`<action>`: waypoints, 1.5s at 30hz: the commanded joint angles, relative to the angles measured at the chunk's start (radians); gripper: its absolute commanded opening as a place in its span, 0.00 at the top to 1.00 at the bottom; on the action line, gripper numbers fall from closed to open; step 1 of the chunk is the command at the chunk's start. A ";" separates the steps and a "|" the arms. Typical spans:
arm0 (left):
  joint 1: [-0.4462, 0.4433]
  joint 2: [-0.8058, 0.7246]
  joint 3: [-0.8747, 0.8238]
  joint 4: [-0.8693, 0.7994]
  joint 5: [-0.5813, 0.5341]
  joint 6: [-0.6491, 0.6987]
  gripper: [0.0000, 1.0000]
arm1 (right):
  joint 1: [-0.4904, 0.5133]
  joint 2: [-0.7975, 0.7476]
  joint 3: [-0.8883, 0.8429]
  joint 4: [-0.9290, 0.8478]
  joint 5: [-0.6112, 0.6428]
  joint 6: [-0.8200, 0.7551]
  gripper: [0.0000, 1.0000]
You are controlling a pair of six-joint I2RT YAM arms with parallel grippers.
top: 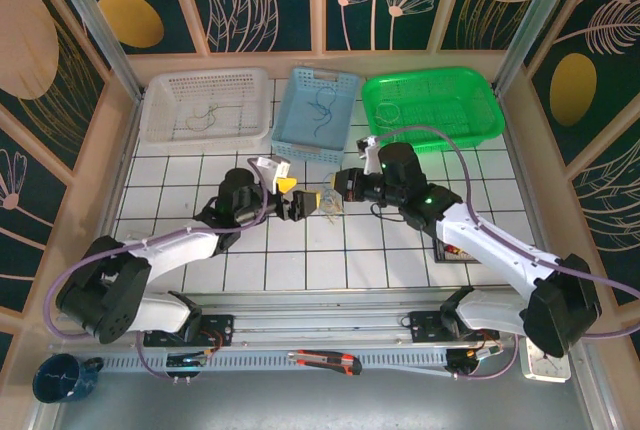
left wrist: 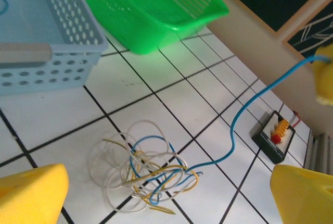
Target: Untangle the cables
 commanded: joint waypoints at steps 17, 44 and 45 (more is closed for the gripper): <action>-0.038 0.189 0.067 0.201 0.004 -0.018 0.18 | 0.093 -0.042 0.085 0.052 0.014 0.073 1.00; -0.043 0.298 -0.062 0.253 -0.010 -0.027 0.54 | -0.005 -0.135 0.337 0.302 -0.086 0.191 1.00; -0.043 0.300 -0.065 0.255 -0.010 -0.027 0.56 | -0.017 -0.138 0.337 0.319 -0.093 0.206 1.00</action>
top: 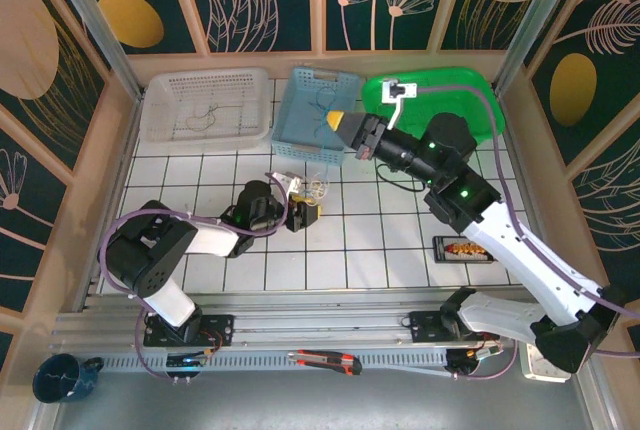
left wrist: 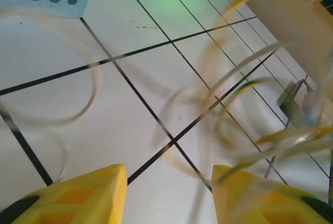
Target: Untangle the cables
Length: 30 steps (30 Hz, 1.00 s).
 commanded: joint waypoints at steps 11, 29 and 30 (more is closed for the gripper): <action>-0.006 -0.028 -0.037 0.015 -0.001 0.005 0.38 | -0.043 -0.036 -0.058 0.123 -0.040 0.079 1.00; -0.008 -0.231 0.006 -0.151 0.136 0.076 0.12 | -0.014 -0.039 -0.229 0.107 -0.009 0.067 1.00; -0.011 -0.228 0.015 -0.149 0.140 0.075 0.12 | -0.009 -0.033 -0.226 0.109 -0.009 0.068 1.00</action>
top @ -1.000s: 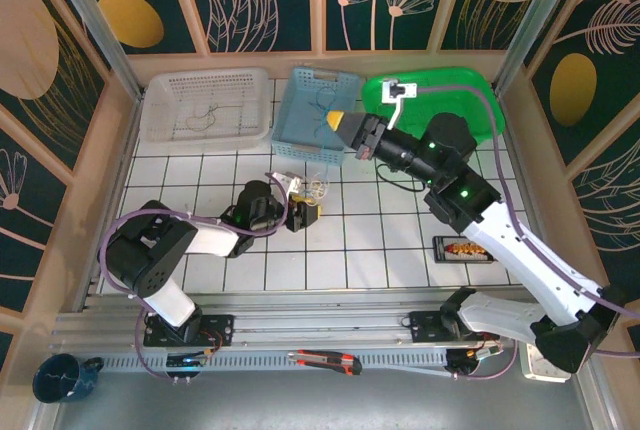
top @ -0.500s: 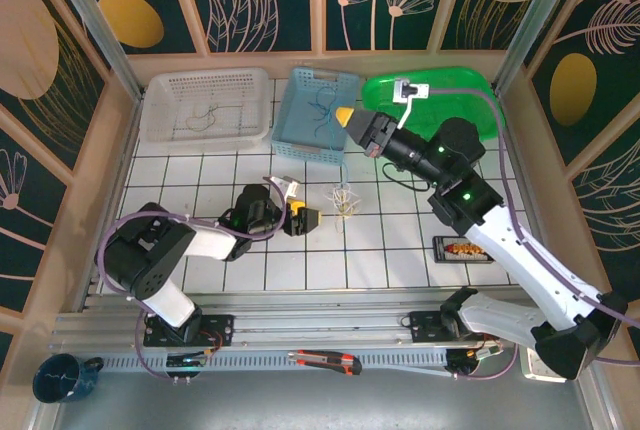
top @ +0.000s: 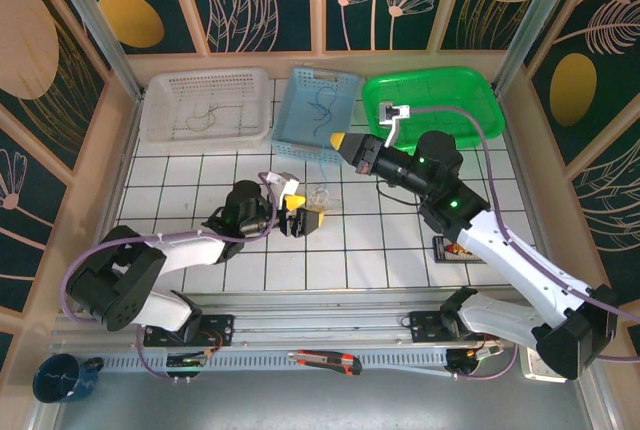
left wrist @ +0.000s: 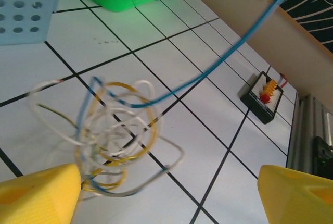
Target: Untangle the cables
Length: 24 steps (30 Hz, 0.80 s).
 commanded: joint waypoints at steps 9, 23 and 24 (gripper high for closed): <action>-0.021 0.066 0.115 0.052 0.007 0.004 0.13 | 0.055 0.038 0.014 0.054 0.007 -0.005 1.00; -0.030 0.236 0.147 0.157 0.021 -0.016 0.52 | 0.098 0.046 0.129 0.053 0.009 -0.017 1.00; -0.030 0.247 0.137 0.166 0.025 -0.018 0.55 | 0.094 0.045 0.151 0.045 0.013 -0.028 1.00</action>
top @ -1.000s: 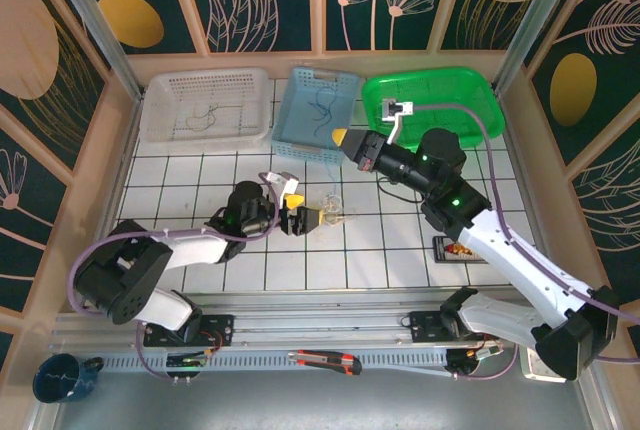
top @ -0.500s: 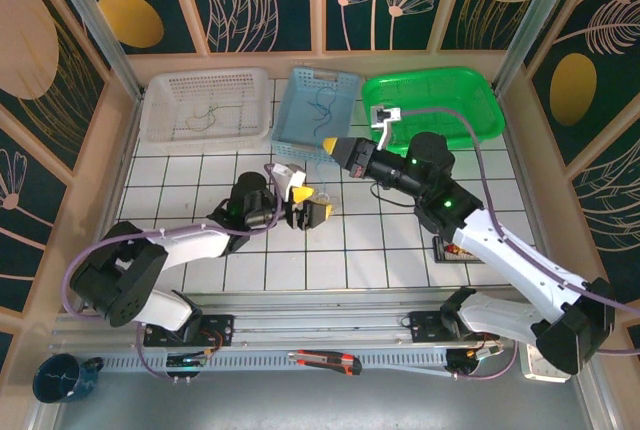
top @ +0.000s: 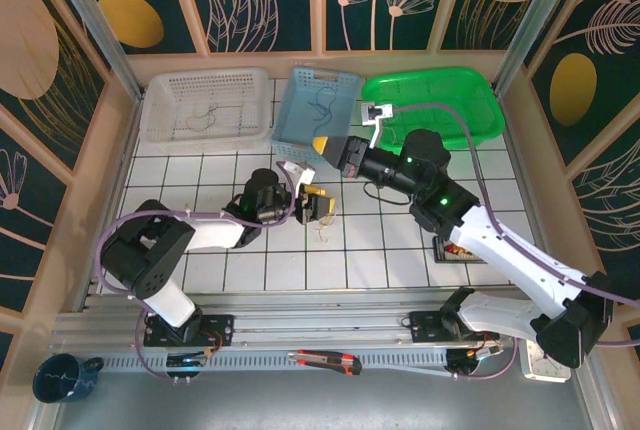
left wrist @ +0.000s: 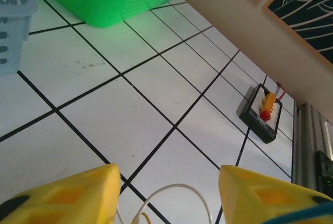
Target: Untangle the cables
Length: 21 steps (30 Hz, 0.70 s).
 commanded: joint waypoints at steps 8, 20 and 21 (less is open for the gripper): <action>-0.005 0.061 -0.104 0.151 0.011 -0.025 0.78 | -0.092 -0.017 0.239 0.019 -0.006 -0.060 1.00; -0.004 0.058 -0.139 0.158 -0.003 -0.033 0.63 | -0.271 -0.012 0.311 0.087 -0.061 -0.007 1.00; -0.004 0.056 -0.139 0.156 -0.004 -0.031 0.62 | -0.281 -0.008 0.311 0.097 -0.068 -0.003 1.00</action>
